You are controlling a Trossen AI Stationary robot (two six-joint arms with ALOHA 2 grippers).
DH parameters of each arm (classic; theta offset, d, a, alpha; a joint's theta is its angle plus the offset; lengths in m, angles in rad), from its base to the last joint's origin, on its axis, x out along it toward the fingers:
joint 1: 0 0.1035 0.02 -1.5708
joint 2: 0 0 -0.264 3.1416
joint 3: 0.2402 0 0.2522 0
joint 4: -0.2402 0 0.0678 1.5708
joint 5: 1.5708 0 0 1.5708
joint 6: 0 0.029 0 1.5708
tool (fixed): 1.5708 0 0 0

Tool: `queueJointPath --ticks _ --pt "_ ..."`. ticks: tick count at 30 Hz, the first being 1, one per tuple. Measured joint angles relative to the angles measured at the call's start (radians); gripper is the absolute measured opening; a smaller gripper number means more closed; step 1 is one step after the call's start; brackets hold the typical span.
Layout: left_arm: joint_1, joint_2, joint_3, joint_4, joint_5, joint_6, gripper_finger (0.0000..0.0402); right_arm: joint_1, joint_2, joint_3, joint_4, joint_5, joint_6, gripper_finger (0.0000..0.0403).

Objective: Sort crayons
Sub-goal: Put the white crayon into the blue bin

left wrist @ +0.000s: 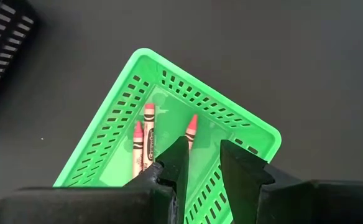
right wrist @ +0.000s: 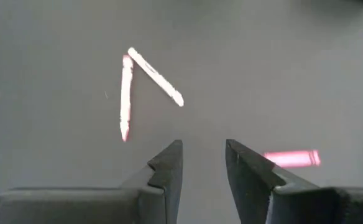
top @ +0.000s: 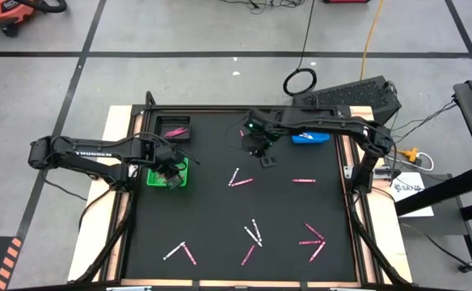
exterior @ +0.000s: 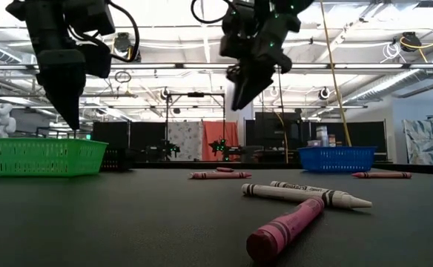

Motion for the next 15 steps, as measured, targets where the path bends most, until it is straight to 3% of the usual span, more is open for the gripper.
queueJointPath --ticks 6,15 --pt "0.000 0.000 0.000 0.001 -0.001 -0.001 0.0090 0.000 0.000 -0.072 0.137 -0.163 -0.095 0.0105" --pt "0.000 0.000 0.001 0.012 -0.001 -0.001 0.0090 0.006 0.070 -0.097 0.344 -0.190 -0.117 0.0087"
